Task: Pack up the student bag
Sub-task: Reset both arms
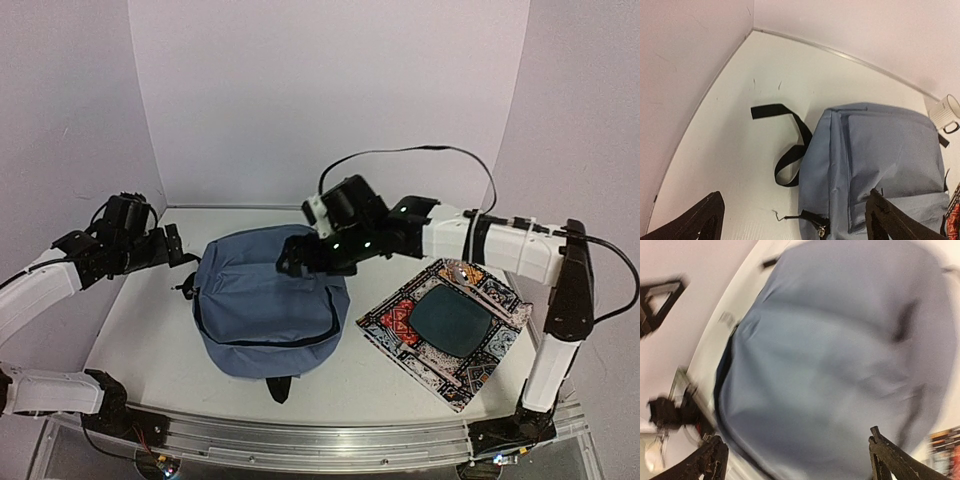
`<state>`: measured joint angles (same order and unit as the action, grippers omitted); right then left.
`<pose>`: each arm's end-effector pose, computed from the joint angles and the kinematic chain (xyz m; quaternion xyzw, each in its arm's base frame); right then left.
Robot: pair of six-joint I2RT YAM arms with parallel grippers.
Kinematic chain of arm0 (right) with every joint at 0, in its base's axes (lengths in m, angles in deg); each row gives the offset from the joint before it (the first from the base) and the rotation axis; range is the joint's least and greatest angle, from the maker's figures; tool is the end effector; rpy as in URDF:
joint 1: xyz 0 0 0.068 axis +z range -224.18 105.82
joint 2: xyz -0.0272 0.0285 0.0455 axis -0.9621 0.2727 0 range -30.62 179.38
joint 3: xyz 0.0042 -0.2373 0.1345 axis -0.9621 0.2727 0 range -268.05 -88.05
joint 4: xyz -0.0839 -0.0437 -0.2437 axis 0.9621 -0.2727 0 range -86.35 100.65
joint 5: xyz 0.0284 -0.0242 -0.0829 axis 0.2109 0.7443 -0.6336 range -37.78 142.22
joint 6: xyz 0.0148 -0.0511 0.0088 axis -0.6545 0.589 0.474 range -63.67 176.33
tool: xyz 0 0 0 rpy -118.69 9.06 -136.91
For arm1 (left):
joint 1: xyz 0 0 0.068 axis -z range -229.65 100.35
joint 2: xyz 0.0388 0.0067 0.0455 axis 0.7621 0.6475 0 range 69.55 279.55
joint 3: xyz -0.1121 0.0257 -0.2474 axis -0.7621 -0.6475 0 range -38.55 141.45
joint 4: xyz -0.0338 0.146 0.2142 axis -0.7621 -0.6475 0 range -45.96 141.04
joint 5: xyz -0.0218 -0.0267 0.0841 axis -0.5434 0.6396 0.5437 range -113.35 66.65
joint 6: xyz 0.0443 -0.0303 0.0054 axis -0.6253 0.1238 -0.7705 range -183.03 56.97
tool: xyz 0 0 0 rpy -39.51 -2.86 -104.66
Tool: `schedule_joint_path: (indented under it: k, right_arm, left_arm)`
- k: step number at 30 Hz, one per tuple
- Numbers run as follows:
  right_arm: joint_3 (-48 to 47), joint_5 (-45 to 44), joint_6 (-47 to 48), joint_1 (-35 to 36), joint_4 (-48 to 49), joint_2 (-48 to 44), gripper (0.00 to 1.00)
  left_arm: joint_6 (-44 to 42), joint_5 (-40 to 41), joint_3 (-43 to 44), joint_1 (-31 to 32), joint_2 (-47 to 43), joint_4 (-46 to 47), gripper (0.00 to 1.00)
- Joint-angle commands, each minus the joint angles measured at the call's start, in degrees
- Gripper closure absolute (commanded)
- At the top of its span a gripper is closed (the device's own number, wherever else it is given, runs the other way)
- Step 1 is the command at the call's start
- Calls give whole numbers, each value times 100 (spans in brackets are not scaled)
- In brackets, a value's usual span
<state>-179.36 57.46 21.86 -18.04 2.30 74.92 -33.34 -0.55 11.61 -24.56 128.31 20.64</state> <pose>0.2447 0.3705 0.3237 -0.1812 0.8114 0.4209 0.3629 0.2026 -0.0796 0.2947 -0.1206 0.8806 -0.0358 0.4568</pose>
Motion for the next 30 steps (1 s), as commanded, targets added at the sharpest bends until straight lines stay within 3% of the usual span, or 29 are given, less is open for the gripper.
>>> schedule_joint_path:
  k: [1, 9, 17, 24, 30]
  right_arm:
    - [413, -1252, 497, -922, -109, -869, 2]
    - [1616, -2381, 766, -2250, 361, -2549, 2]
    - [2881, -4075, 1760, -2481, 635, -4941, 2]
    - [4117, -4308, 2143, -2478, 910, -7191, 2]
    - [4985, -4243, 2806, -2482, 1133, -8311, 2]
  left_arm:
    - [-184, 282, 644, -250, -163, 106, 0]
    - [-56, -336, 727, -1154, -588, 157, 0]
    - [-268, -175, 697, -1621, -1362, 230, 0]
    - [-794, 560, 259, -1614, -2918, 643, 0]
    - [-1197, 607, -411, -1613, -3910, 671, 0]
